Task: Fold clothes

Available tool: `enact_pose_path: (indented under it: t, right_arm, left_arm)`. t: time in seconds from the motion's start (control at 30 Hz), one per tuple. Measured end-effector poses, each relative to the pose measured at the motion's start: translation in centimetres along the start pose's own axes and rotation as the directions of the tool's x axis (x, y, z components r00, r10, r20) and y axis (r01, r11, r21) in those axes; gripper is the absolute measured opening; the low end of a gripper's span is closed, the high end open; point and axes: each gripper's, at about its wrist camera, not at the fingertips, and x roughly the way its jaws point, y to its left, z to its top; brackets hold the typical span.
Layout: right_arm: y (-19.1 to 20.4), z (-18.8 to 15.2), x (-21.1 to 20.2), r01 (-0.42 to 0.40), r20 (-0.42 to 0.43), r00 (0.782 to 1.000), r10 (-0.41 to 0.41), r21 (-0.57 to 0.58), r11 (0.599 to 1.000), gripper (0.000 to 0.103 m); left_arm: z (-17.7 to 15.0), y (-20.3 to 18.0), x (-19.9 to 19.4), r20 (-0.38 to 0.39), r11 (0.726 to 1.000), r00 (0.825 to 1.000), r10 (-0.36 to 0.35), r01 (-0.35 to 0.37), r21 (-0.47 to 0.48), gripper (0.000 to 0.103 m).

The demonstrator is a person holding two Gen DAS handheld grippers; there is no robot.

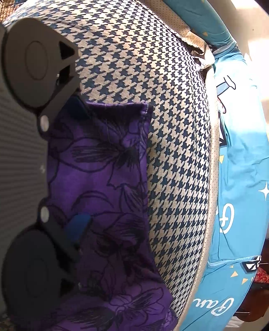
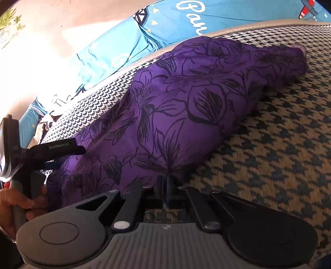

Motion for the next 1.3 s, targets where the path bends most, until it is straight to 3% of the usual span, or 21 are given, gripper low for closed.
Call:
enact_pose_path:
  t: [0.23, 0.33, 0.57, 0.77, 0.97, 1.3]
  right_arm:
    - [0.0, -0.9, -0.4, 0.01, -0.002, 1.0, -0.01, -0.002, 1.0, 0.0]
    - [0.6, -1.3, -1.0, 0.013, 0.02, 1.0, -0.013, -0.028, 1.0, 0.009]
    - [2.6, -1.7, -2.3, -0.042, 0.124, 0.991, 0.056, -0.116, 0.992, 0.011]
    - [5.0, -1.9, -0.6, -0.069, 0.143, 0.985, 0.094, -0.17, 0.983, 0.011]
    - [6.3, -2.7, 1.6, -0.047, 0.081, 0.994, 0.067, -0.222, 0.974, 0.016]
    - [6.3, -3.7, 0.7, -0.038, 0.048, 0.997, 0.054, -0.296, 0.954, 0.016]
  left_arm:
    - [-2.1, 0.9, -1.5, -0.009, 1.0, 1.0, -0.007, 0.007, -0.02, 0.102]
    - [-3.1, 2.0, -2.3, -0.016, 0.998, 0.999, -0.03, 0.028, -0.064, 0.102]
    - [-5.3, 2.3, -4.0, 0.007, 0.999, 1.0, -0.023, 0.024, -0.039, 0.102]
    - [-6.8, 2.1, -4.7, 0.001, 0.999, 1.0, -0.025, 0.025, -0.025, 0.103]
    - [-7.9, 2.4, -5.3, -0.009, 0.999, 0.999, -0.038, 0.038, -0.034, 0.103]
    - [-9.1, 2.6, -6.1, -0.017, 0.998, 0.999, -0.046, 0.046, -0.035, 0.103]
